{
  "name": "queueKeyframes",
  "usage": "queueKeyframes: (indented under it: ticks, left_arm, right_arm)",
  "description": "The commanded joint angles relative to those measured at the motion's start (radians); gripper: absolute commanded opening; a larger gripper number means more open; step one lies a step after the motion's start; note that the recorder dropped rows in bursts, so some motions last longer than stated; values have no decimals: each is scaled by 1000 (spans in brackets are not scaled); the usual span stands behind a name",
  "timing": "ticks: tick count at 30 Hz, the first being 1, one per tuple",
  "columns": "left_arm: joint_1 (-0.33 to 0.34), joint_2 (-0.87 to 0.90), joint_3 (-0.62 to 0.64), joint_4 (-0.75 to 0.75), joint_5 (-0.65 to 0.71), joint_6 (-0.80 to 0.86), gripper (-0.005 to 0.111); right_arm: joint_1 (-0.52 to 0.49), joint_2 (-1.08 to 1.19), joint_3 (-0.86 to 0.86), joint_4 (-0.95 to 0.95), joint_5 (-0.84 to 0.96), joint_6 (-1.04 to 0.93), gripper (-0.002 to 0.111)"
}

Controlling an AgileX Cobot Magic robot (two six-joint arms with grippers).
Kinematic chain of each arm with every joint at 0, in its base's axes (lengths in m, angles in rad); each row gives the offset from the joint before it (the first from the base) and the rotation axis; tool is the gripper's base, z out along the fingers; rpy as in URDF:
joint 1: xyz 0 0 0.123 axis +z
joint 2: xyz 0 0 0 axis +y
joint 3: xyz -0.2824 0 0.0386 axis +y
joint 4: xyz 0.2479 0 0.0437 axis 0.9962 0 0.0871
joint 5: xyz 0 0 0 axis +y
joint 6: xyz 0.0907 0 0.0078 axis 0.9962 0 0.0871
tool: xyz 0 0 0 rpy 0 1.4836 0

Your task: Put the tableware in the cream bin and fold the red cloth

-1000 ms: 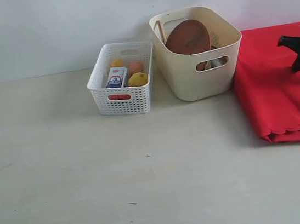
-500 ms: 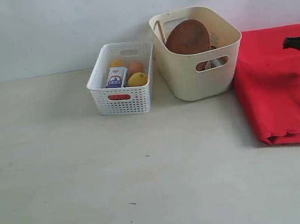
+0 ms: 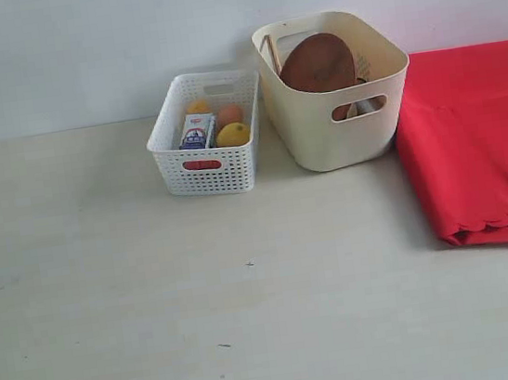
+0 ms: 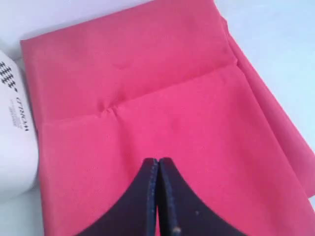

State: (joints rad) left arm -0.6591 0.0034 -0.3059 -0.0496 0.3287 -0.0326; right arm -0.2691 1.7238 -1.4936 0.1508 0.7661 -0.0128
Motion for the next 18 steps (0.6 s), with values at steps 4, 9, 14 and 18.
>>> queueKeyframes:
  ticks: [4,9,14,18]
  left_arm:
    - [2,-3,4,0,-10,-2,0]
    - [2,-3,4,0,-10,-2,0]
    - [2,-3,4,0,-10,-2,0]
    - [2,-3,4,0,-10,-2,0]
  right_arm:
    - [2,-333,227,23,-58,-52,0]
    - [2,-542,365,30,-85,-73,0]
    - [2,-724,471,34,-82,-165,0]
    - [32,-878,566,49,-134,-200,0]
